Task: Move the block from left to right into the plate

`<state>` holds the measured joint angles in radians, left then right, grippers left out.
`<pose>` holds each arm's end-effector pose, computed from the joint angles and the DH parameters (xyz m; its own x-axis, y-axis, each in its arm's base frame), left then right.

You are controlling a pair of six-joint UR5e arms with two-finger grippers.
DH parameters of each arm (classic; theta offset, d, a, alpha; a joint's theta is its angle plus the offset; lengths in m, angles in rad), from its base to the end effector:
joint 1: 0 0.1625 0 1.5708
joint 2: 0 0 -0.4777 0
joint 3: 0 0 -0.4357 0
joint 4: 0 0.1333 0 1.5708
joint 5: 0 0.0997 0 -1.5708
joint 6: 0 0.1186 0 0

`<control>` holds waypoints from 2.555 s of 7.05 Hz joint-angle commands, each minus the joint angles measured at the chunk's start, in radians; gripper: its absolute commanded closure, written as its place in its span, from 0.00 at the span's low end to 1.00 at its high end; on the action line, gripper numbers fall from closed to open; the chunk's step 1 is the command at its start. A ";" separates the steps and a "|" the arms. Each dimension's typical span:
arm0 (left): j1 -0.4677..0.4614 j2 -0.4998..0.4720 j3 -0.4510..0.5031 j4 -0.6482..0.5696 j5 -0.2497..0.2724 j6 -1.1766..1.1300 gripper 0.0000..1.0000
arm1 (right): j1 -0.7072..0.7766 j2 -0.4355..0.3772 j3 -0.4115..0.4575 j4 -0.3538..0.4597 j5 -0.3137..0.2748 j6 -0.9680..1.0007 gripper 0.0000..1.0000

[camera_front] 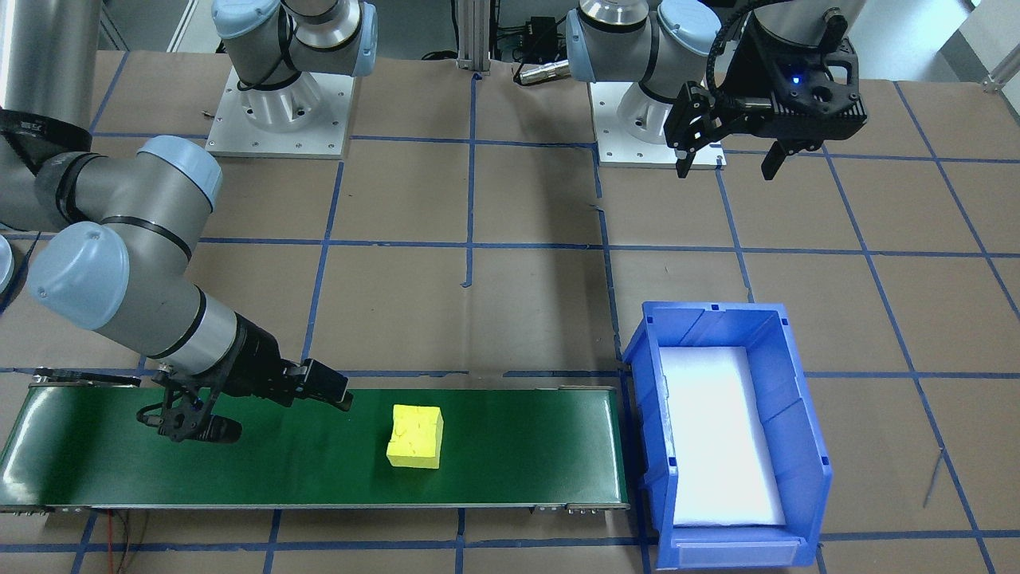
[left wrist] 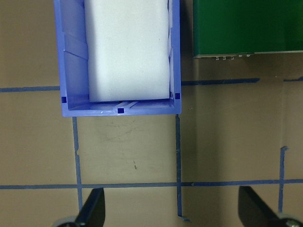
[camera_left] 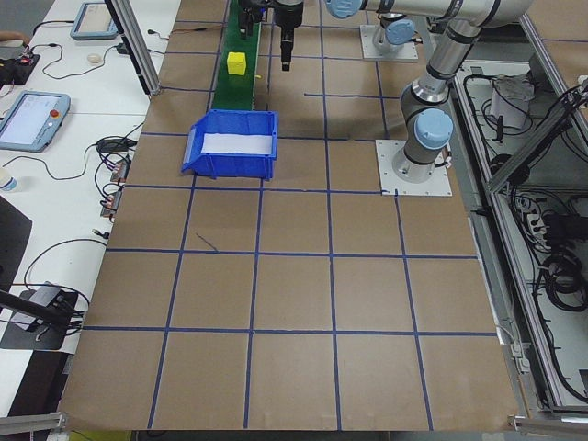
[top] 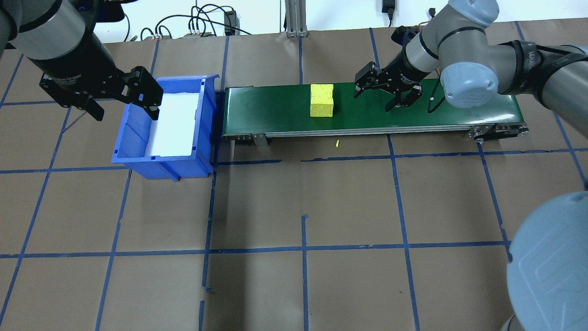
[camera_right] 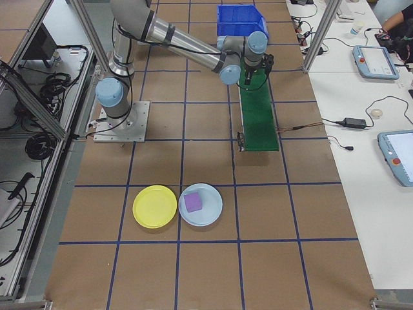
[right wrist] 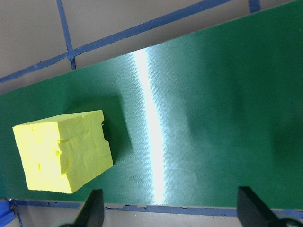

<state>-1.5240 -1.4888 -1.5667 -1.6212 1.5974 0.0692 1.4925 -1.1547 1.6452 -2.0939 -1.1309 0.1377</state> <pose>-0.1067 -0.5044 0.5611 -0.9994 0.0214 -0.0290 0.0224 0.9992 -0.0338 0.1300 -0.6928 0.2902 -0.8838 0.1932 -0.4261 0.2014 0.9792 0.0261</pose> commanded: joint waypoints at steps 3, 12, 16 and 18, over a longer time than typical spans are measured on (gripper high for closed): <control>-0.002 -0.001 -0.003 0.001 -0.002 0.001 0.00 | -0.001 0.050 -0.057 0.002 0.033 0.010 0.00; -0.007 -0.001 -0.012 0.006 -0.001 0.001 0.00 | -0.001 0.067 -0.085 0.000 -0.033 -0.067 0.00; -0.007 -0.001 -0.015 0.007 0.003 0.003 0.00 | -0.001 0.081 -0.061 0.000 -0.244 -0.196 0.20; -0.007 -0.001 -0.015 0.007 0.003 0.003 0.00 | -0.003 0.081 -0.067 0.000 -0.315 -0.231 0.52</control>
<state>-1.5309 -1.4895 -1.5812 -1.6138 1.5997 0.0720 1.4906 -1.0721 1.5811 -2.0939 -1.3842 -0.0625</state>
